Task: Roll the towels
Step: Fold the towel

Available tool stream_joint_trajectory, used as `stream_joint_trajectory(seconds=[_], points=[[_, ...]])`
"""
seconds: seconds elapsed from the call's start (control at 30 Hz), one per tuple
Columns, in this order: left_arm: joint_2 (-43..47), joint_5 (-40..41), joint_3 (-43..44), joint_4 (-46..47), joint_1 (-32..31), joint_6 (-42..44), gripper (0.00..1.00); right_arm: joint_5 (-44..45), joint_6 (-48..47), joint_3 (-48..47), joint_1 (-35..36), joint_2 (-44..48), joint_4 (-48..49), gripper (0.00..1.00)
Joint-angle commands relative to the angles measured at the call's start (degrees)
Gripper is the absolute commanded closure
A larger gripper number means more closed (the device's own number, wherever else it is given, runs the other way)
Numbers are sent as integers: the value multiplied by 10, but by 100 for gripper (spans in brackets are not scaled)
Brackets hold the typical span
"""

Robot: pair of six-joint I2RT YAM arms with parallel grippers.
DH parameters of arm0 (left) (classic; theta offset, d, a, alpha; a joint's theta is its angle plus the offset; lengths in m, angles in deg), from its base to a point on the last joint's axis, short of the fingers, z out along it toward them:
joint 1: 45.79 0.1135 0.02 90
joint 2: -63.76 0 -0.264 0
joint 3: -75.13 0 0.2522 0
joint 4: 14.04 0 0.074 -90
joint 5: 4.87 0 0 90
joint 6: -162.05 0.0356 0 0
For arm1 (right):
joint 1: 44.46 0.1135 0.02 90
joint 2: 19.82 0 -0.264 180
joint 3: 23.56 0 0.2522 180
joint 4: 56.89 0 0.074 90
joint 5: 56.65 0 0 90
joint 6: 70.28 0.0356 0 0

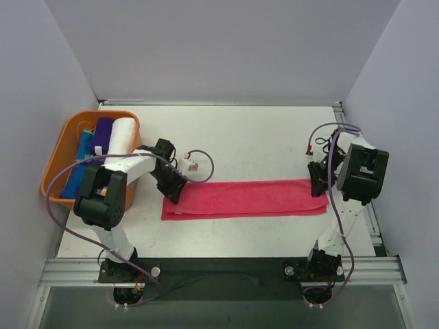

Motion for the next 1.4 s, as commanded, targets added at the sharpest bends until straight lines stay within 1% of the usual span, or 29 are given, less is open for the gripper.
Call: stream_joint_trajectory(seconds=[0.0,0.1,0.13,0.17,0.23,0.27,0.3,0.37,0.47,0.53,0.6,0.67,0.73,0.83,1.1,1.37], points=[[-58,34,59,55,-2,-36,60,60,53,-97,-1,-31,24,76],[-92,25,103,55,3,-54,60,65,52,-150,6,-68,17,76],[-98,24,126,53,5,-56,61,60,51,-186,7,-76,13,76],[-106,23,138,51,5,-57,61,51,47,-201,9,-89,7,76],[-110,21,154,37,11,-48,60,30,33,-232,9,-93,-16,76],[-107,15,169,31,13,-44,59,15,20,-232,10,-82,-22,76],[-104,-9,174,16,17,-27,58,4,8,-224,9,-69,-26,75],[-86,-28,186,-15,25,10,54,-26,-42,-180,2,-17,-26,75],[-51,-55,188,-50,25,54,50,-40,-106,-137,-12,48,-26,74],[-39,-72,186,-64,25,66,48,-33,-129,-122,-13,69,-26,72],[-30,-77,187,-85,25,79,46,3,-163,-99,0,91,-27,70],[-27,-79,184,-105,25,100,45,23,-198,-74,7,101,-27,65],[-27,-73,176,-115,25,116,44,40,-208,-65,14,103,-21,61],[-31,-72,169,-128,25,143,43,52,-217,-57,24,99,-7,59],[-48,-61,168,-151,18,210,38,100,-238,1,61,92,60,59],[-43,-50,150,-147,0,275,37,135,-259,36,67,83,93,59]])
